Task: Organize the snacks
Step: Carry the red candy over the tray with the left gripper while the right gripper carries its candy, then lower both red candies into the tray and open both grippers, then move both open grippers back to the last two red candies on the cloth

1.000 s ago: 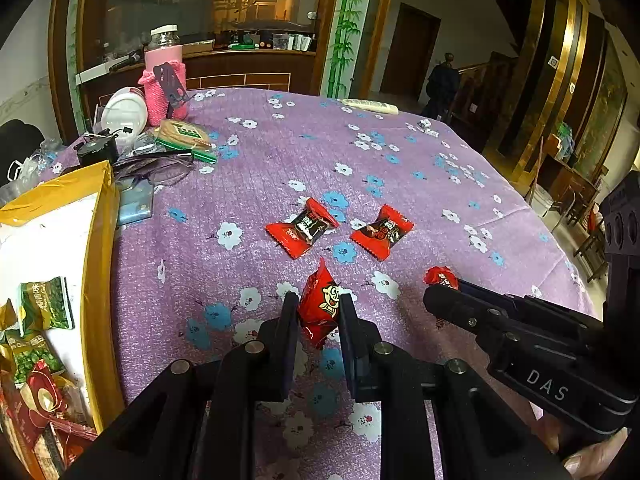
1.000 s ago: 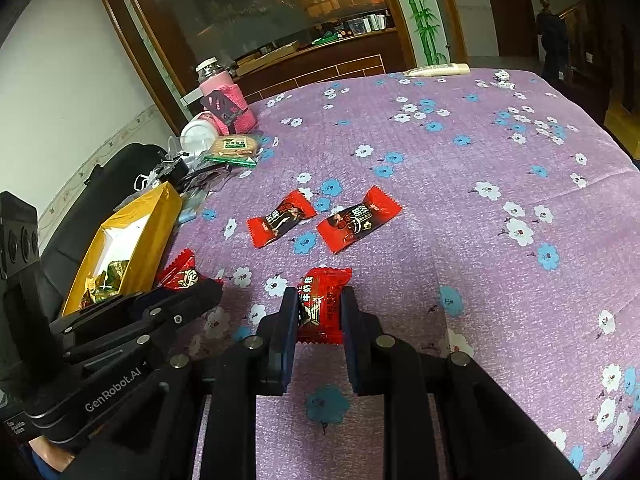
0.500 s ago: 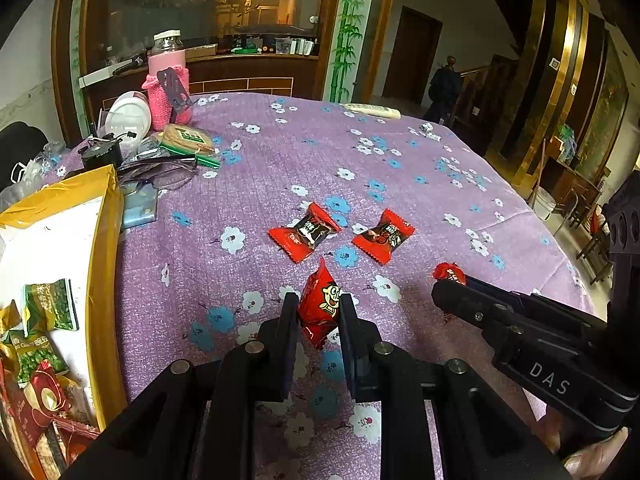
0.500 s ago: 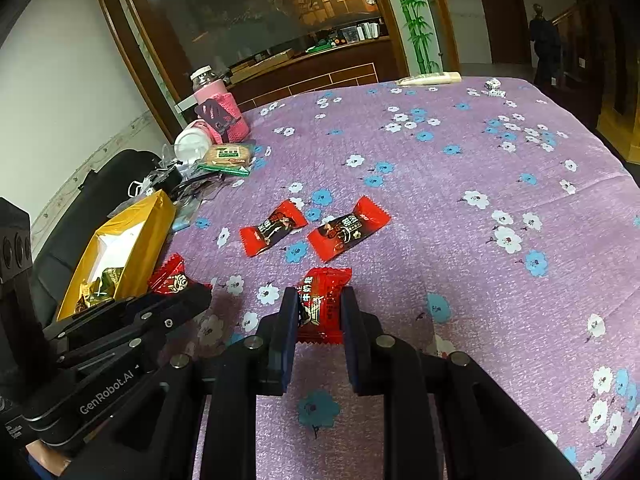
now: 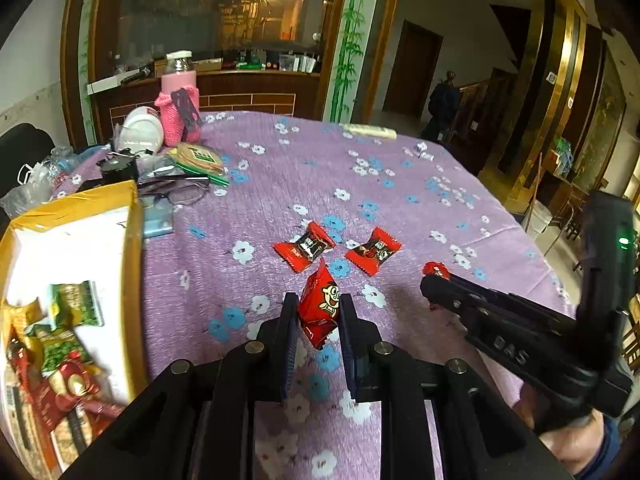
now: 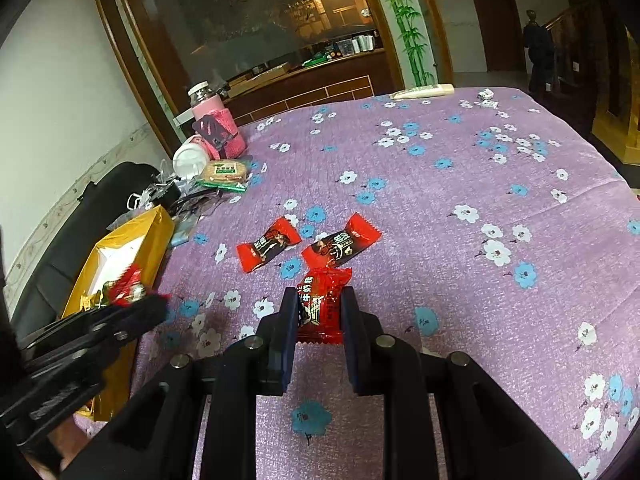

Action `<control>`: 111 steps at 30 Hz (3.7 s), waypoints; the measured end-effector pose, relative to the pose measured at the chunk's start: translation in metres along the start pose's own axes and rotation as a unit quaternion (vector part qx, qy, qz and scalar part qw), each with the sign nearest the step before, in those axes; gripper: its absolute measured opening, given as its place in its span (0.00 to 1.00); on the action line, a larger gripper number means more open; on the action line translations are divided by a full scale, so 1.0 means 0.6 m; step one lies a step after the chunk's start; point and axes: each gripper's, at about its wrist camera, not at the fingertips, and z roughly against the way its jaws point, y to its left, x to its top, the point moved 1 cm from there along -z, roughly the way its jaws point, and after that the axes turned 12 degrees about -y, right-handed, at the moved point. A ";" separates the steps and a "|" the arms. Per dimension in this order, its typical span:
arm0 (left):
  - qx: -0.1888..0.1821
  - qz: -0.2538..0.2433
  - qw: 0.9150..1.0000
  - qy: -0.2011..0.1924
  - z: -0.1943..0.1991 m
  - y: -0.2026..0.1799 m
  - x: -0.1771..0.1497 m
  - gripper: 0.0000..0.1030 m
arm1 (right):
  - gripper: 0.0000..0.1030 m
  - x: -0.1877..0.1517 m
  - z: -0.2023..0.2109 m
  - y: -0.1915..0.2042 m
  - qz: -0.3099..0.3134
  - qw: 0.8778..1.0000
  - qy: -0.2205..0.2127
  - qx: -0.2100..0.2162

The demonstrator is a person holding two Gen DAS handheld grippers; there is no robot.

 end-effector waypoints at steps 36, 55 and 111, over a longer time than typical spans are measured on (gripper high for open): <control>0.180 0.180 0.966 -0.055 0.102 0.358 -0.049 0.19 | 0.20 -0.097 -0.020 0.401 0.137 0.966 0.104 0.193; 0.222 0.172 0.958 -0.064 0.112 0.360 -0.050 0.20 | 0.20 -0.155 -0.040 0.431 0.204 0.956 0.093 0.190; 0.238 0.163 0.950 -0.123 0.138 0.349 -0.040 0.90 | 0.70 -0.007 0.015 0.203 0.039 0.996 0.002 0.076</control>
